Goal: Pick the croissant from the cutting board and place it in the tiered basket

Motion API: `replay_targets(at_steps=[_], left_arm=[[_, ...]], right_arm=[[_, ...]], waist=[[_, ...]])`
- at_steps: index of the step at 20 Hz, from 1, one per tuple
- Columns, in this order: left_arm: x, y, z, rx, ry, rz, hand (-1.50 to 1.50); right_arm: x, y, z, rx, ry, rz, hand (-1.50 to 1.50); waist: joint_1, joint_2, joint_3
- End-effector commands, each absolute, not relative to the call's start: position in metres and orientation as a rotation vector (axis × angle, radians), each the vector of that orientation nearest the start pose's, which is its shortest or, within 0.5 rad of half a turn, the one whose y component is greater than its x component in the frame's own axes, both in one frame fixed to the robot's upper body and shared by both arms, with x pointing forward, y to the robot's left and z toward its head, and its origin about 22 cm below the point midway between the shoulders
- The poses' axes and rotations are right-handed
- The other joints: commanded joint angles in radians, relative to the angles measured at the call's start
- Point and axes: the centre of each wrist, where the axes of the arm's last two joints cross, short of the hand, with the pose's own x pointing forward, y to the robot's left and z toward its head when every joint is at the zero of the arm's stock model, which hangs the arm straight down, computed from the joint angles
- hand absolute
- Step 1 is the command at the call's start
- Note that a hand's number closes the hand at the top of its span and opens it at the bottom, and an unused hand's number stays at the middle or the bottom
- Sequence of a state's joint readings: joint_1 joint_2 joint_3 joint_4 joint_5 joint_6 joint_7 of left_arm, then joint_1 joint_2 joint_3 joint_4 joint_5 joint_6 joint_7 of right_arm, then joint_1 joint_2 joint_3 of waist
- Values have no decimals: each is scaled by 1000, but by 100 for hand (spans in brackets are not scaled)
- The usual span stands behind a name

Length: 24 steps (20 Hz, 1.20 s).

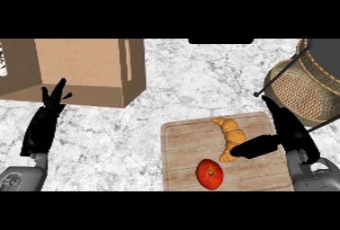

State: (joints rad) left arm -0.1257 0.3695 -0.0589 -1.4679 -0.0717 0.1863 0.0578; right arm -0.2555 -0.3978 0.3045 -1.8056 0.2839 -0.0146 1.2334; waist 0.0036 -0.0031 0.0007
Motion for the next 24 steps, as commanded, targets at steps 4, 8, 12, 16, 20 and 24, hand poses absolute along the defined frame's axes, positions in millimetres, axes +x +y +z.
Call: replay_targets(at_steps=[4,8,12,16,20,24], left_arm=[[271,289,21,444,-1519,-244,0],[270,290,35,430,-1539,-245,0],[281,293,29,450,-1539,-226,0],[280,291,33,443,-1532,-232,0],[278,283,32,420,-1534,-223,0],[268,303,38,430,-1538,-242,0]], right_arm=[[260,-175,116,-698,-614,483,-150],[268,-165,108,-743,-597,488,-150],[274,-172,122,-773,-607,514,-150],[274,-155,104,-749,-584,492,-150],[276,-160,99,-743,-556,485,-150],[275,-170,99,-737,-533,488,-150]], waist=[[-8,0,-3],[4,0,-3],[-7,2,-3],[-2,3,-2],[-4,3,-2],[-2,0,-2]])
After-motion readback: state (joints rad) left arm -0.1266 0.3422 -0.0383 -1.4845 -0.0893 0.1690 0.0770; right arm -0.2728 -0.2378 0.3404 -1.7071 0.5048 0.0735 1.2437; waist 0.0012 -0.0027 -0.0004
